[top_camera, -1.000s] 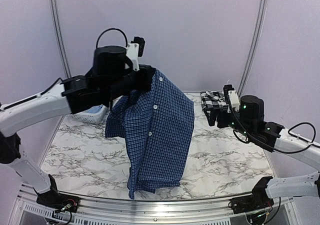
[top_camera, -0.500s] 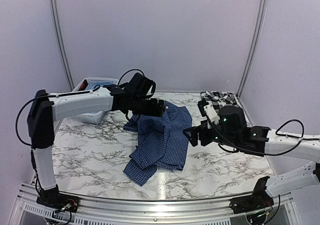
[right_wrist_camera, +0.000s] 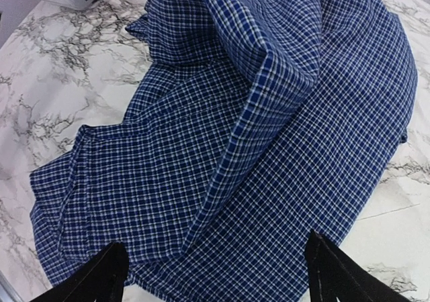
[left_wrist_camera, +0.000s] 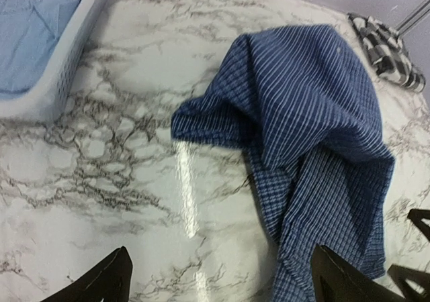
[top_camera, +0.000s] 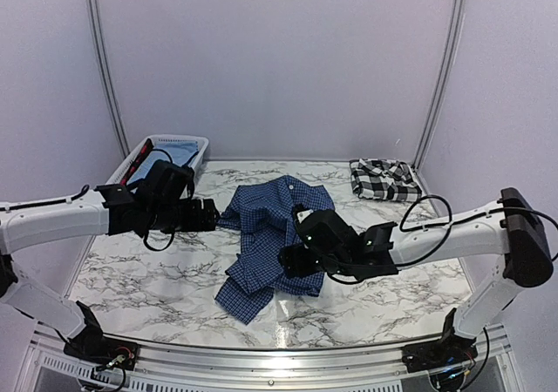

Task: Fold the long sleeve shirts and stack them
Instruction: Place the crumpled shirt at the center of the board, then pick up the crumpled shirt from the center of the board, then place the crumpled shirt at the center of the board, then flatten out the crumpled shirt at the center of the board.

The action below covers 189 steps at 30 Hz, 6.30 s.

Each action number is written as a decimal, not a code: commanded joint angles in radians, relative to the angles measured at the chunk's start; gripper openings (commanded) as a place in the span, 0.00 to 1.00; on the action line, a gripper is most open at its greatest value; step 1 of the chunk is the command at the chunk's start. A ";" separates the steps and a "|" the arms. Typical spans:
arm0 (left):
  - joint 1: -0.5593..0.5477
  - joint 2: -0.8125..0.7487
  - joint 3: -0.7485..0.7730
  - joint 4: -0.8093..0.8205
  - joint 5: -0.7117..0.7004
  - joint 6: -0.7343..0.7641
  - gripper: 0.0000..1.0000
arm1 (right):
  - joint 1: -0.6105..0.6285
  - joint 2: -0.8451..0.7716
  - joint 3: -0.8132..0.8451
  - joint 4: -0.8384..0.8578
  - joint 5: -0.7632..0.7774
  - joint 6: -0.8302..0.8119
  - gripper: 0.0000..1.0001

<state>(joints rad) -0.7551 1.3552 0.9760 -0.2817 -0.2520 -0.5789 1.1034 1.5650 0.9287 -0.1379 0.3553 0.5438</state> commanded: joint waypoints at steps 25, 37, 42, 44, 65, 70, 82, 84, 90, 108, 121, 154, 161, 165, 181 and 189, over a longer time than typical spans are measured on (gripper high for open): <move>0.140 0.199 -0.159 0.352 0.174 -0.136 0.86 | -0.100 0.256 0.197 -0.010 0.031 0.062 0.61; 0.179 0.430 0.002 0.368 0.213 -0.090 0.62 | -0.127 0.245 0.274 -0.065 0.068 0.003 0.00; 0.180 0.501 0.071 0.339 0.160 -0.036 0.60 | -0.128 0.217 0.304 -0.098 0.085 -0.022 0.00; 0.186 0.530 0.102 0.328 0.142 -0.023 0.60 | -0.128 0.212 0.311 -0.118 0.100 -0.025 0.00; 0.192 0.670 0.212 0.399 0.193 0.050 0.08 | -0.208 0.094 0.368 -0.250 0.324 -0.160 0.00; 0.193 0.476 0.146 0.393 0.030 0.074 0.00 | -0.218 0.052 0.405 -0.278 0.405 -0.218 0.00; 0.194 -0.131 0.119 0.248 -0.142 0.380 0.00 | -0.235 -0.197 0.337 -0.289 0.400 -0.344 0.00; 0.194 -0.190 0.153 0.226 -0.153 0.422 0.00 | -0.233 -0.244 0.318 -0.275 0.313 -0.390 0.00; 0.194 -0.287 0.283 0.195 -0.128 0.526 0.00 | -0.122 -0.287 0.330 -0.335 0.128 -0.518 0.00; 0.197 0.267 0.768 0.036 0.261 0.331 0.00 | -0.196 -0.153 0.297 -0.363 -0.118 -0.316 0.00; 0.140 0.833 1.034 0.051 0.311 0.155 0.00 | -0.350 0.100 0.154 -0.228 0.016 -0.168 0.00; -0.034 0.418 0.458 0.022 0.061 0.127 0.89 | -0.257 -0.069 0.084 -0.370 0.015 -0.111 0.77; -0.233 0.298 0.150 0.033 -0.022 -0.102 0.66 | -0.167 -0.128 0.021 -0.433 -0.016 -0.011 0.68; -0.350 0.262 0.042 0.038 -0.071 -0.282 0.62 | -0.156 -0.162 -0.012 -0.445 -0.022 0.015 0.65; -0.652 0.628 0.341 -0.241 -0.228 -0.465 0.48 | -0.138 -0.241 -0.090 -0.447 -0.039 0.056 0.62; -0.653 0.665 0.337 -0.279 -0.254 -0.505 0.44 | -0.123 -0.239 -0.101 -0.439 -0.045 0.059 0.62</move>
<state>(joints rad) -1.4075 2.0006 1.3193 -0.4911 -0.4648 -1.0492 0.9634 1.3403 0.8299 -0.5793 0.3134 0.5797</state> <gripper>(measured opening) 0.452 0.618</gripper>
